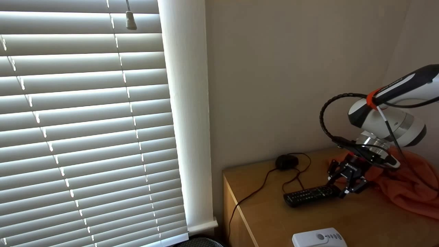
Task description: Place the black remote control upside down
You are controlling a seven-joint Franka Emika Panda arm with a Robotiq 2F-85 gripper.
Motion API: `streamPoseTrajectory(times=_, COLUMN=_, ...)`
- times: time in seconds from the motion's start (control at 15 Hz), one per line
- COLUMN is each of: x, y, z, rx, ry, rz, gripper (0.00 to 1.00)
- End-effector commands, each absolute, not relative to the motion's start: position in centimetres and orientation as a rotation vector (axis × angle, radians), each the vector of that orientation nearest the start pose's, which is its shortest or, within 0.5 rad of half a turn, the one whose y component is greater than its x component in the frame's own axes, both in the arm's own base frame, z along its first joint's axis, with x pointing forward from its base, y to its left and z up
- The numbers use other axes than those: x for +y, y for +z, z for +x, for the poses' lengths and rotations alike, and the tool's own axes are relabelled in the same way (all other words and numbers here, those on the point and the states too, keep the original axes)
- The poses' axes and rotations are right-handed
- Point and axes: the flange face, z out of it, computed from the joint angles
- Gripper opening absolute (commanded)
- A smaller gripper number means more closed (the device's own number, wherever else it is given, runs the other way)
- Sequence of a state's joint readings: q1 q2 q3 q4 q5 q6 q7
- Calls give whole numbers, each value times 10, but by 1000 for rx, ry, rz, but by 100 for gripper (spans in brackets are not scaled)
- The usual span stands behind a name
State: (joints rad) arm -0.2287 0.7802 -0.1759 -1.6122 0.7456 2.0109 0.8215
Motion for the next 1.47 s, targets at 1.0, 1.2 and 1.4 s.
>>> streamPoseTrajectory(times=1.0, x=-196, y=300, z=591, rx=2578, ry=371, rz=-1854, gripper=30)
streamPoseTrajectory(times=1.2, x=-188, y=311, z=590, rx=2706, ry=348, rz=-1860, gripper=30)
streamPoseTrajectory(times=1.4, x=-181, y=320, z=593, rx=2860, ry=231, rz=-1854, gripper=30)
